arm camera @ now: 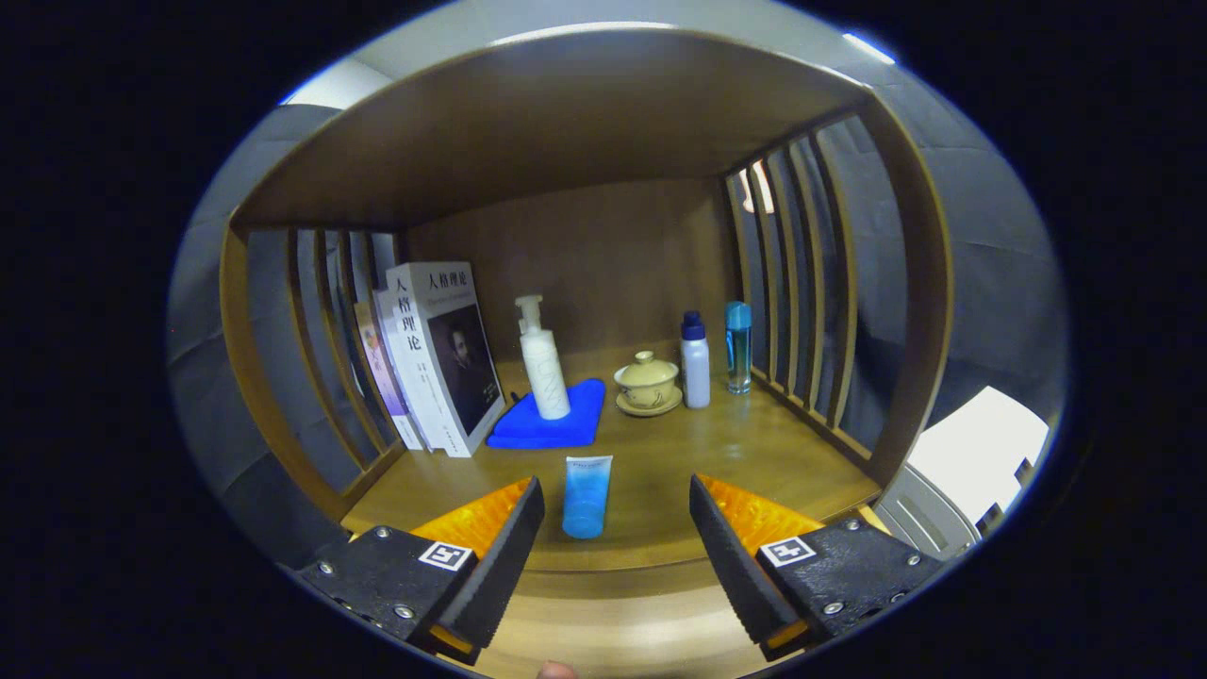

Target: Pull open the drawer, take out the items inside it, and place them on the countertop above the cabinet.

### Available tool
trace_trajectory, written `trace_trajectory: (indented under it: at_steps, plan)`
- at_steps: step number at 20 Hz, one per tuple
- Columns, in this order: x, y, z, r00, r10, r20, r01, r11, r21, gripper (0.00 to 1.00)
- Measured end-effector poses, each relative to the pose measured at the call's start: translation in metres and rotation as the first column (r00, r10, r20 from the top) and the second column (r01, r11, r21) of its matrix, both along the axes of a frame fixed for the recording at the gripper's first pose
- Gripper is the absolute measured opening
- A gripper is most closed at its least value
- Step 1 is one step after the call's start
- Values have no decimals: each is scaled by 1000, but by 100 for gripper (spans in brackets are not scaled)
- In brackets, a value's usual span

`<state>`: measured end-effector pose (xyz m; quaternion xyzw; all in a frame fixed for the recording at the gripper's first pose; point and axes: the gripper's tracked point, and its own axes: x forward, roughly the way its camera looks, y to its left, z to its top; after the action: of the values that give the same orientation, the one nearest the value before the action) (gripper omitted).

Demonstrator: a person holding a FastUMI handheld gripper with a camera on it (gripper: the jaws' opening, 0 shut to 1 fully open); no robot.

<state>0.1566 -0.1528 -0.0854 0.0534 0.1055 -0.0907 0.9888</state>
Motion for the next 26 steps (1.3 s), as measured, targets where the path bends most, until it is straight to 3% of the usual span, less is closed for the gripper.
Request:
trace_trajectory:
  at_steps: [6,14,26]
  plan:
    - [-38,23,11,997,51,64,-47,997,-62,96]
    - [-91,76,-18,984,133,114,-119,985,-127,96]
    - [-171,115,-62,969,146,198,-93,962,-255,96]
